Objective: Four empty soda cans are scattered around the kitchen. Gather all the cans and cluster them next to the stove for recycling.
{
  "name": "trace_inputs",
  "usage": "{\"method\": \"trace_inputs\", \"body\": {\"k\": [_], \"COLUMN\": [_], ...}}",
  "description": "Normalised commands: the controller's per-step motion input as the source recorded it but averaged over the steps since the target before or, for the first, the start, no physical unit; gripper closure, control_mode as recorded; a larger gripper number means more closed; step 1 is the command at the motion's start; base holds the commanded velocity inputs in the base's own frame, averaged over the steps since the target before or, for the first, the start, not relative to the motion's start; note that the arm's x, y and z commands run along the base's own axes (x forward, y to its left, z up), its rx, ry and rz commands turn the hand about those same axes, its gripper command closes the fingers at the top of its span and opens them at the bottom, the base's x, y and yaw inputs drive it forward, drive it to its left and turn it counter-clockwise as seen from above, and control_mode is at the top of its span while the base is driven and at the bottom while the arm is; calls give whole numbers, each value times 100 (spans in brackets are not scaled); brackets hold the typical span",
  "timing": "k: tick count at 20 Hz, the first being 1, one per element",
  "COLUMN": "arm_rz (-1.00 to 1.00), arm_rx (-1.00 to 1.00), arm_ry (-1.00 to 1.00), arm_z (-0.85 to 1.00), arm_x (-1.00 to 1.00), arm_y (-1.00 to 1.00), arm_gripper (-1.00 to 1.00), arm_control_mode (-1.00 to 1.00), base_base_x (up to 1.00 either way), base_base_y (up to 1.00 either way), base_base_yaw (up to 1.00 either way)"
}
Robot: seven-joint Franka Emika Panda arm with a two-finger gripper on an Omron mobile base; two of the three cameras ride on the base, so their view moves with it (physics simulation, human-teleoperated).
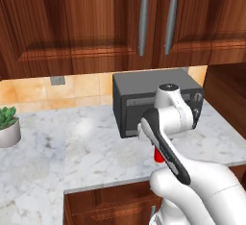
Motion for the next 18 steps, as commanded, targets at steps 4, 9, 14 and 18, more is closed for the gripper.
{"method": "trace_inputs", "body": {"k": [4, 9, 14, 18], "arm_rz": [2, 7, 2, 0], "arm_rx": [0, 0, 0, 0], "arm_ry": [-2, -3, -3, 0], "arm_z": [47, 44, 7, 0], "arm_x": [-58, -6, -2, 0], "arm_y": [-6, -1, 0, 0], "arm_gripper": [100, 100, 100, 100], "arm_control_mode": [-100, -100, -100, -100], "base_base_x": [0, 0, 0, 0], "base_base_y": [0, 0, 0, 0], "base_base_yaw": [0, 0, 0, 0]}}
